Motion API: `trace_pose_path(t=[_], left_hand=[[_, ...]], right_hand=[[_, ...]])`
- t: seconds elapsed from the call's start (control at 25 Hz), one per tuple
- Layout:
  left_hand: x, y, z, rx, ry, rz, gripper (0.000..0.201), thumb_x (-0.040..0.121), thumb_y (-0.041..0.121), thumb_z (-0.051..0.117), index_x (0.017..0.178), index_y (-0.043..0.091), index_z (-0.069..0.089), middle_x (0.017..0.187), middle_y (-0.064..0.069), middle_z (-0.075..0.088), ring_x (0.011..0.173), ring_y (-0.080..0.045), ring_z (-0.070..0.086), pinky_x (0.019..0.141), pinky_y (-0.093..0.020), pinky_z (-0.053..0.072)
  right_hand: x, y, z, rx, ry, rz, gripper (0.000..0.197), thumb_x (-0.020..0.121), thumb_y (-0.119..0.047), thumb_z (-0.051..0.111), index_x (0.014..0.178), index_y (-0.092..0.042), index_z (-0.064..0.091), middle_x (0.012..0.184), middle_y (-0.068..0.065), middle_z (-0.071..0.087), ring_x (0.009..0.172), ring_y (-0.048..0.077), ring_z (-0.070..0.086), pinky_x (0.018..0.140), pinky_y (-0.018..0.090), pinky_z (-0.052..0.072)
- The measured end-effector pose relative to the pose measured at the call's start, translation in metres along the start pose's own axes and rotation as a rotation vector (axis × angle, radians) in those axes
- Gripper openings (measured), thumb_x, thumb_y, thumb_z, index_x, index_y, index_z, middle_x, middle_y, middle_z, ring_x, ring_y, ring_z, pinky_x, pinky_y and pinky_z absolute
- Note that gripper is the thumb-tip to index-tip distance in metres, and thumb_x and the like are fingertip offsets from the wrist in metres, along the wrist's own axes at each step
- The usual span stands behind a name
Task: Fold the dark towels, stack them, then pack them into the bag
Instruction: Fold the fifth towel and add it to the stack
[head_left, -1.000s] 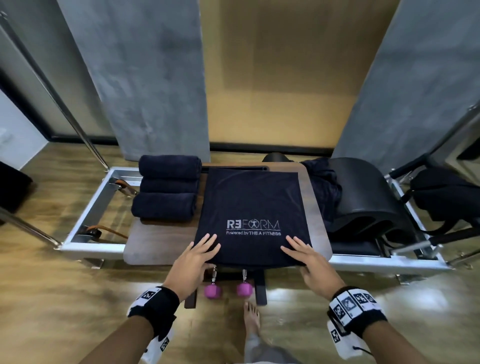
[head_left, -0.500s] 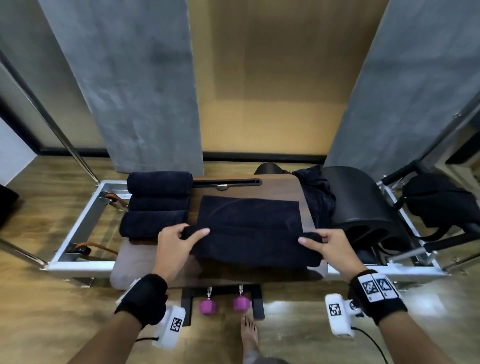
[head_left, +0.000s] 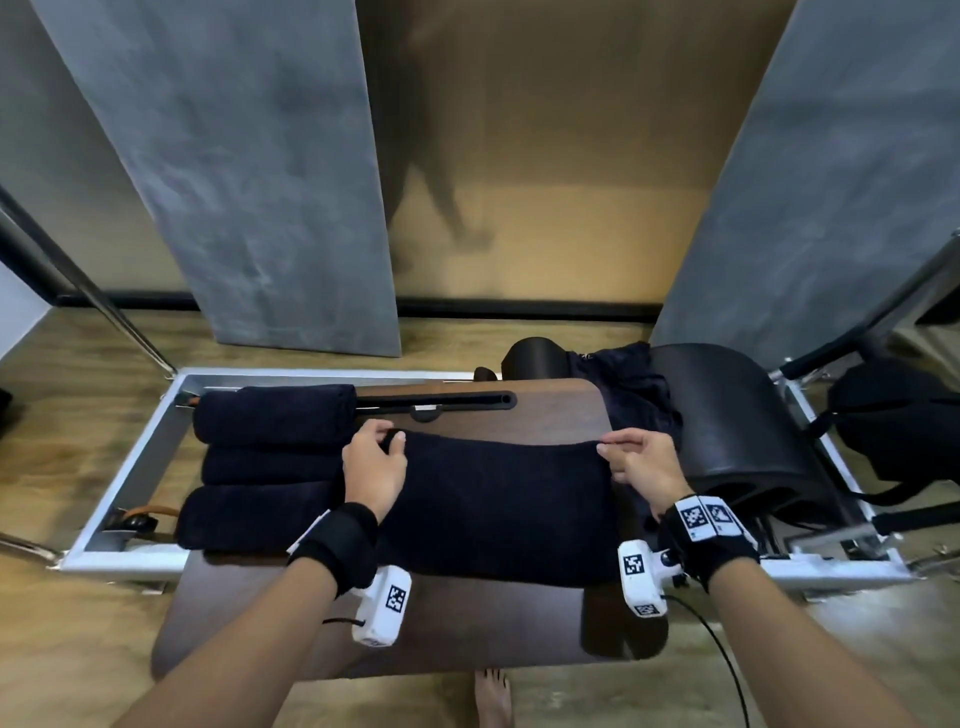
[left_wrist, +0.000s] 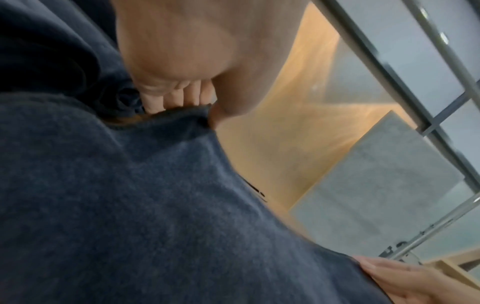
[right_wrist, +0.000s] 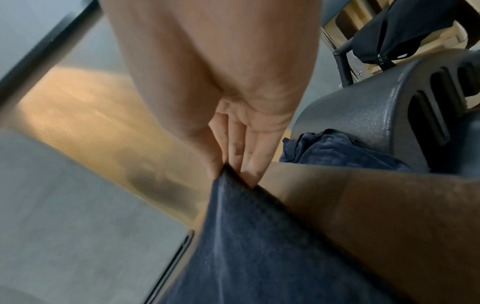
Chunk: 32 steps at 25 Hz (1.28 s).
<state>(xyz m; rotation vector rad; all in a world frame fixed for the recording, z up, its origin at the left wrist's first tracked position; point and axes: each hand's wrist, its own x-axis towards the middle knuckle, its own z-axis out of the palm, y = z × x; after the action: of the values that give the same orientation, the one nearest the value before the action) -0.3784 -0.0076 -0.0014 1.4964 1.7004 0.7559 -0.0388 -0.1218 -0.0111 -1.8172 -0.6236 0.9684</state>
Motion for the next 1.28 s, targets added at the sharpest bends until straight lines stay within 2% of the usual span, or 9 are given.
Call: trace_pose_path(t=[0.12, 0.2, 0.28, 0.36, 0.48, 0.72, 0.88, 1.08, 1.28], left_hand=[[-0.007, -0.004, 0.013, 0.127, 0.048, 0.166, 0.037, 0.102, 0.015, 0.065, 0.138, 0.005, 0.06, 0.137, -0.012, 0.058, 0.13, -0.029, 0.053, 0.114, -0.043, 0.043], [-0.025, -0.004, 0.02, 0.23, 0.078, 0.357, 0.025, 0.102, 0.02, 0.065, 0.126, 0.012, 0.066, 0.127, -0.004, 0.059, 0.12, -0.024, 0.053, 0.103, -0.045, 0.046], [-0.048, -0.002, 0.029, 0.263, -0.001, 0.498, 0.006, 0.102, 0.024, 0.066, 0.104, 0.019, 0.069, 0.105, 0.005, 0.061, 0.103, -0.018, 0.057, 0.089, -0.043, 0.046], [-0.071, -0.001, 0.038, 0.287, -0.169, 0.6, 0.017, 0.104, 0.033, 0.063, 0.089, 0.024, 0.066, 0.088, 0.012, 0.058, 0.089, -0.01, 0.056, 0.082, -0.038, 0.043], [-0.092, -0.01, 0.049, 0.456, -0.377, 0.667, 0.034, 0.107, 0.053, 0.046, 0.089, 0.029, 0.061, 0.085, 0.014, 0.054, 0.084, -0.005, 0.053, 0.081, -0.032, 0.041], [-0.1, -0.019, 0.039, 0.724, -0.246, 0.701, 0.039, 0.107, 0.055, 0.036, 0.11, 0.029, 0.065, 0.113, 0.014, 0.06, 0.113, -0.012, 0.058, 0.1, -0.039, 0.042], [-0.107, -0.032, 0.029, 0.799, -0.36, 0.593, 0.05, 0.11, 0.049, 0.034, 0.155, 0.032, 0.048, 0.169, 0.011, 0.032, 0.161, -0.015, 0.017, 0.127, -0.053, 0.015], [-0.161, -0.07, 0.013, 0.728, -0.417, 0.679, 0.059, 0.111, 0.052, 0.033, 0.164, 0.027, 0.033, 0.175, 0.008, 0.017, 0.163, -0.016, 0.002, 0.128, -0.055, 0.017], [-0.198, -0.099, -0.018, 0.749, -0.511, 0.74, 0.08, 0.103, 0.07, 0.042, 0.168, 0.031, 0.017, 0.176, 0.015, -0.001, 0.162, -0.011, -0.011, 0.129, -0.044, 0.002]], right_hand=[[0.008, 0.01, -0.006, -0.121, 0.172, -0.131, 0.014, 0.086, 0.003, 0.077, 0.094, -0.008, 0.079, 0.091, 0.011, 0.078, 0.086, 0.022, 0.074, 0.082, 0.034, 0.06], [-0.001, 0.012, -0.005, -0.204, 0.19, -0.242, 0.022, 0.083, 0.005, 0.076, 0.083, -0.017, 0.08, 0.082, 0.001, 0.079, 0.082, 0.018, 0.075, 0.083, 0.033, 0.059], [-0.014, 0.01, 0.005, -0.232, 0.025, -0.324, 0.03, 0.082, 0.009, 0.074, 0.078, -0.02, 0.08, 0.078, -0.001, 0.079, 0.08, 0.015, 0.076, 0.081, 0.031, 0.06], [-0.024, 0.008, 0.018, -0.319, -0.136, -0.365, 0.031, 0.083, 0.01, 0.073, 0.079, -0.02, 0.082, 0.078, -0.004, 0.079, 0.08, 0.009, 0.076, 0.082, 0.027, 0.06], [-0.032, 0.007, 0.021, -0.512, -0.154, -0.406, 0.025, 0.088, 0.005, 0.071, 0.087, -0.016, 0.083, 0.085, -0.008, 0.078, 0.086, 0.005, 0.072, 0.087, 0.023, 0.057], [-0.091, 0.022, 0.012, -0.764, -0.2, -0.426, 0.023, 0.085, -0.003, 0.066, 0.085, -0.017, 0.084, 0.09, -0.005, 0.078, 0.091, 0.011, 0.07, 0.093, 0.024, 0.053], [-0.15, 0.046, 0.03, -0.79, -0.427, -0.532, 0.024, 0.081, -0.006, 0.065, 0.087, -0.02, 0.083, 0.09, -0.01, 0.078, 0.088, 0.006, 0.067, 0.088, 0.021, 0.051], [-0.191, 0.076, 0.038, -0.718, -0.433, -0.663, 0.025, 0.088, -0.009, 0.07, 0.109, -0.019, 0.077, 0.107, -0.011, 0.067, 0.103, 0.006, 0.057, 0.095, 0.021, 0.047], [-0.218, 0.099, 0.034, -0.84, -0.408, -0.742, 0.052, 0.087, -0.045, 0.076, 0.134, -0.028, 0.063, 0.129, -0.012, 0.049, 0.119, 0.006, 0.045, 0.104, 0.021, 0.038]])
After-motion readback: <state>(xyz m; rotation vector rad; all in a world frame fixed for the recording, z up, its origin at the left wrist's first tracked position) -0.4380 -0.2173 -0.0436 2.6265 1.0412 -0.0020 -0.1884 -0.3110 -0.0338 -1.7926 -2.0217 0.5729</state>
